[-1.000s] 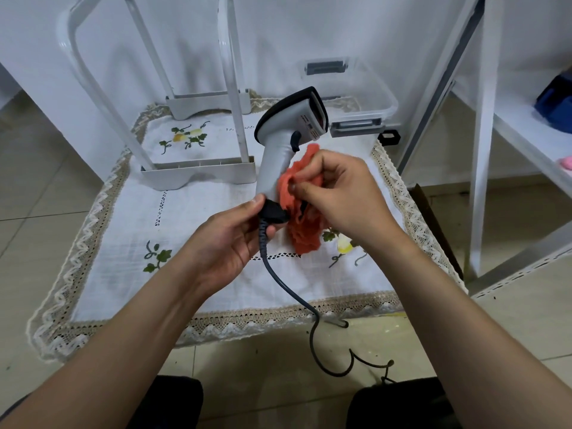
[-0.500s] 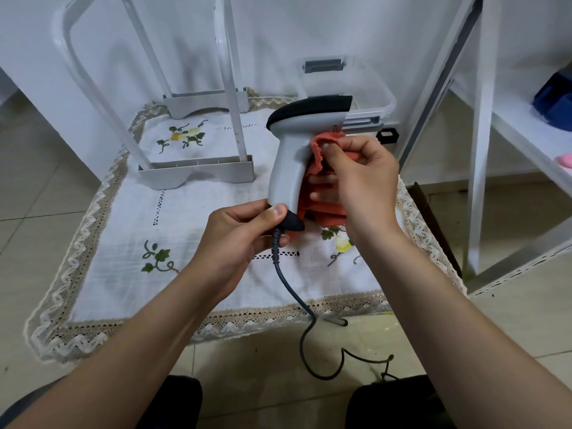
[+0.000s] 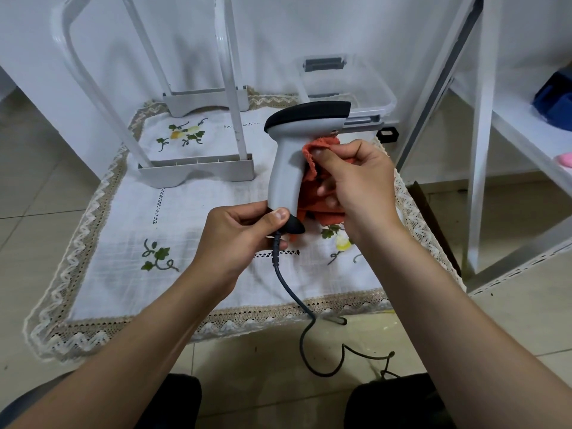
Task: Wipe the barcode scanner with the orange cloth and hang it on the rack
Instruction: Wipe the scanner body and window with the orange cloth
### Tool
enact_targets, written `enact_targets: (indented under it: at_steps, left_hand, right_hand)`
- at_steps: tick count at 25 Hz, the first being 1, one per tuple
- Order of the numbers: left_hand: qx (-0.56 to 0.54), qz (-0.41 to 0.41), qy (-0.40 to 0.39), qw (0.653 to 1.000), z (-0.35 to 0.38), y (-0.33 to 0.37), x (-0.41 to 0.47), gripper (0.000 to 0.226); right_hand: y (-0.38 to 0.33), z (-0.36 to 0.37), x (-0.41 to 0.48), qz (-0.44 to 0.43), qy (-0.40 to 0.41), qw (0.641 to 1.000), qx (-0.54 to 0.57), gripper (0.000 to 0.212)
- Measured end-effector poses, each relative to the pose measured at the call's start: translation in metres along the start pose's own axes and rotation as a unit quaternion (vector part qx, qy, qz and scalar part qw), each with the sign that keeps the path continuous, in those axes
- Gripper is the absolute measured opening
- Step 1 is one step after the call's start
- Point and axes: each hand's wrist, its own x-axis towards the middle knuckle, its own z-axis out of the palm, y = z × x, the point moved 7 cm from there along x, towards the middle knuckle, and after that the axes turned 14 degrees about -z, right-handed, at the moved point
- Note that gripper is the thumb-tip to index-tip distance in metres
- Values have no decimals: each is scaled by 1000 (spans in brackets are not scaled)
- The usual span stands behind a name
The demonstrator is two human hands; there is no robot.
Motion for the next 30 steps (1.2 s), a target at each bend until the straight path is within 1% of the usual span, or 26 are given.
enact_targets:
  at_steps: [6,9,11,14,16,18,22,25,27,30]
  left_hand:
    - [0,2,-5,1000,1,-3,3,18]
    - [-5,-4,-6,1000,3,-6,3,20]
    - [-5,-6,-9,1000,4,-7,4,18]
    - [-7,-11,-16,1000,7,-7,3,19]
    - [-11,-10,-13,1000,7,-6,2,20]
    - [-16,-8,-9,1000,5,-4,3,17]
    - [-8,-8,-8,1000,3,0,4,13]
    - [-12,-9,-3,1000,-3,2,5,14]
    - [-17,-5,4,1000,-9,5,7,17]
    - [-38,0,6,999,-14,7,8,25]
  right_hand:
    - [11,1,-7,30,52,996,66,22]
    - [15,0,-13,60,66,993,81,18]
    - [16,0,-15,76,73,990,95,18]
    - [16,1,-18,86,86,985,119,20]
    - [18,3,-20,90,88,984,130,18]
    - [19,6,-23,87,74,985,129,14]
    - [22,6,-21,90,49,990,93,14]
    - [20,11,-20,81,0,995,60,13]
    - [17,15,-22,67,-41,997,25,15]
    - [9,17,-24,39,-82,995,-31,20]
